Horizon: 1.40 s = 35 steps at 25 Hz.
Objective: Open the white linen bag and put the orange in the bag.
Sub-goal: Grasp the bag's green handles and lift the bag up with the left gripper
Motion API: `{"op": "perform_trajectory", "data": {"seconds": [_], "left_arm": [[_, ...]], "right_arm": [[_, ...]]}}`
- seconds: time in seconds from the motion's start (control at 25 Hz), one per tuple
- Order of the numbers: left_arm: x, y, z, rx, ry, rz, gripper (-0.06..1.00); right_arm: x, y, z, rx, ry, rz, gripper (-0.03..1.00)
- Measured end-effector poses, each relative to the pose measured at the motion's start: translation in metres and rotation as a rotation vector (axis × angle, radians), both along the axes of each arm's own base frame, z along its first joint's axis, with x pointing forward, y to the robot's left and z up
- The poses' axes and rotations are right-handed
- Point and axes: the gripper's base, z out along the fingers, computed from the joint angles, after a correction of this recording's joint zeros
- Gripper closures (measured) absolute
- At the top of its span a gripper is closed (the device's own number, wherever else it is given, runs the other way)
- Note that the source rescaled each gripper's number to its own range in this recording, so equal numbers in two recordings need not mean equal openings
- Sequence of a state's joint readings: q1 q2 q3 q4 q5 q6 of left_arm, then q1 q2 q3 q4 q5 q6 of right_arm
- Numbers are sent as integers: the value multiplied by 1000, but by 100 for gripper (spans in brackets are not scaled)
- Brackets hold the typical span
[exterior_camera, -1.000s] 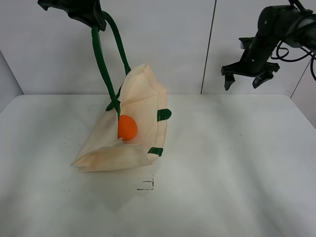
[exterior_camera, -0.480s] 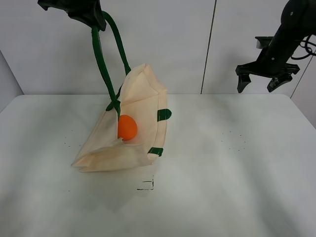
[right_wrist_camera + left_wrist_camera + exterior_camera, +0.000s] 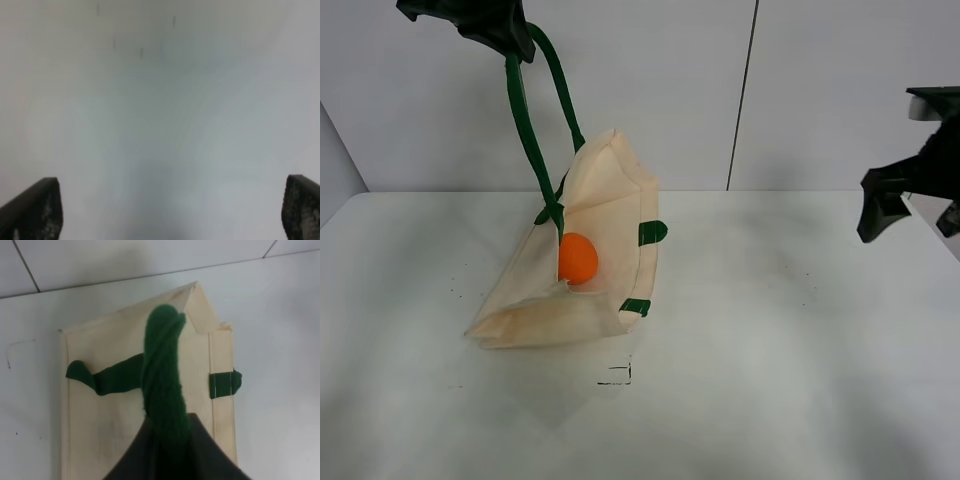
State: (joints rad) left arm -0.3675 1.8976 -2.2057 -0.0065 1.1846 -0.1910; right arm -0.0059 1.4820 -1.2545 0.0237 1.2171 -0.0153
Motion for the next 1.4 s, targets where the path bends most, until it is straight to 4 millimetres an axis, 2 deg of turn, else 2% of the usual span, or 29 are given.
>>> {"op": "perform_trajectory", "data": {"seconds": [0.2, 0.32, 0.56, 0.64, 0.76, 1.08, 1.4], "left_arm": [[0, 0, 0, 0, 0, 0, 94], [0, 0, 0, 0, 0, 0, 94], [0, 0, 0, 0, 0, 0, 94], [0, 0, 0, 0, 0, 0, 94], [0, 0, 0, 0, 0, 0, 94], [0, 0, 0, 0, 0, 0, 94], [1, -1, -2, 2, 4, 0, 94]], "right_arm": [[-78, 1, -4, -1, -10, 7, -3], [-124, 1, -19, -2, -16, 13, -3], [-196, 1, -40, -4, -256, 10, -3], [-214, 2, -39, 5, -364, 9, -3], [-236, 3, -32, 17, -579, 7, -3], [-283, 3, -27, 13, -885, 10, -3], [-287, 2, -28, 1, -909, 12, -3]]}}
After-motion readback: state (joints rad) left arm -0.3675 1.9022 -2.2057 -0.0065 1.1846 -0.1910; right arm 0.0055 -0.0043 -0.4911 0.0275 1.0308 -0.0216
